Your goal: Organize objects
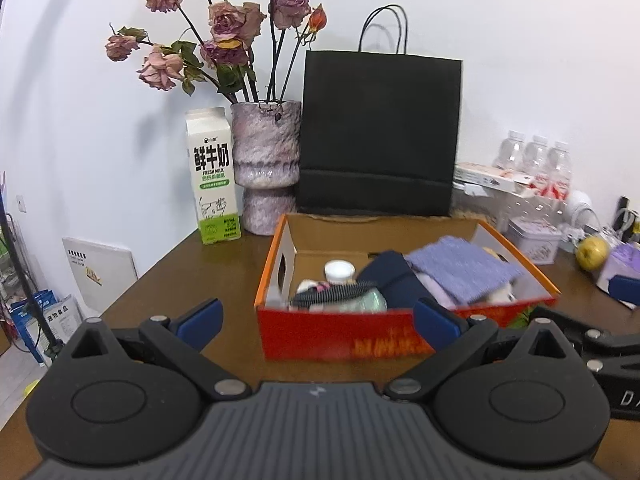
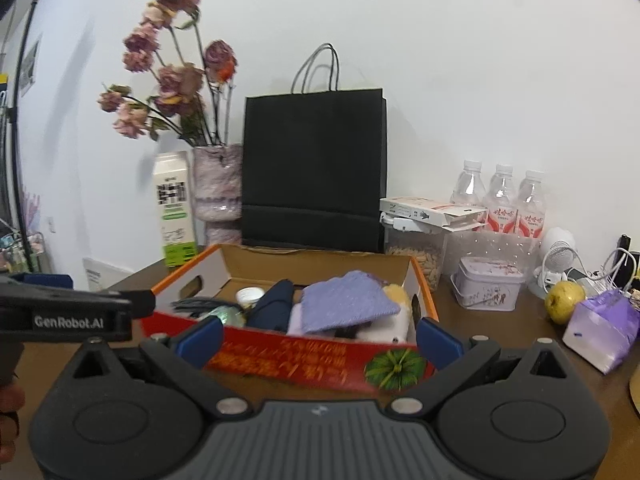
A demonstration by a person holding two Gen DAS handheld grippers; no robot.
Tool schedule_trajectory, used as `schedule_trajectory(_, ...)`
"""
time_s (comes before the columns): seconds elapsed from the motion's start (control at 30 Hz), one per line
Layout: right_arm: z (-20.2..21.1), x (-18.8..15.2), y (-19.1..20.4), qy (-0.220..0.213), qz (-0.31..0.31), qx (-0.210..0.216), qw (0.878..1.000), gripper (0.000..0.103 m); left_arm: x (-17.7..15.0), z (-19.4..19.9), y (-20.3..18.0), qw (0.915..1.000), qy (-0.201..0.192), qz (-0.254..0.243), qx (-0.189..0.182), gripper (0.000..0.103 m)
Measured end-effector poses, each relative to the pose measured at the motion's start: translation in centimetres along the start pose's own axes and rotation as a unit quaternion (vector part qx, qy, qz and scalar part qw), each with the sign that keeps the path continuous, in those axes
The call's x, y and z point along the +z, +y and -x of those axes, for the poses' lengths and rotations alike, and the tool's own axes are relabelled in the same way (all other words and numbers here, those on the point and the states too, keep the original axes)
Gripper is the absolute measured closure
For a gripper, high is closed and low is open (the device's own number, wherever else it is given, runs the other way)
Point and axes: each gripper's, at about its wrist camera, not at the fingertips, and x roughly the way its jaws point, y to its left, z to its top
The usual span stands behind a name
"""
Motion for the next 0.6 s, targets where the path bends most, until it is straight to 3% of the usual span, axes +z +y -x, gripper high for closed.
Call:
schedule_trajectory(0.33, 8.7, -2.7, 2.3, 0.000, -0.001, 0.015, 1.000, 0.000, -4.5, 7.0, 1.3, 0.9992, 0.040, -0.004, -0.004, 0.000)
schedule_trajectory(0.6, 13.3, -5.0, 3.9, 0.011, 0.000, 0.023, 1.000, 0.000, -7.3, 12.0, 2.0, 0.9990, 0.045, -0.004, -0.002, 0.000)
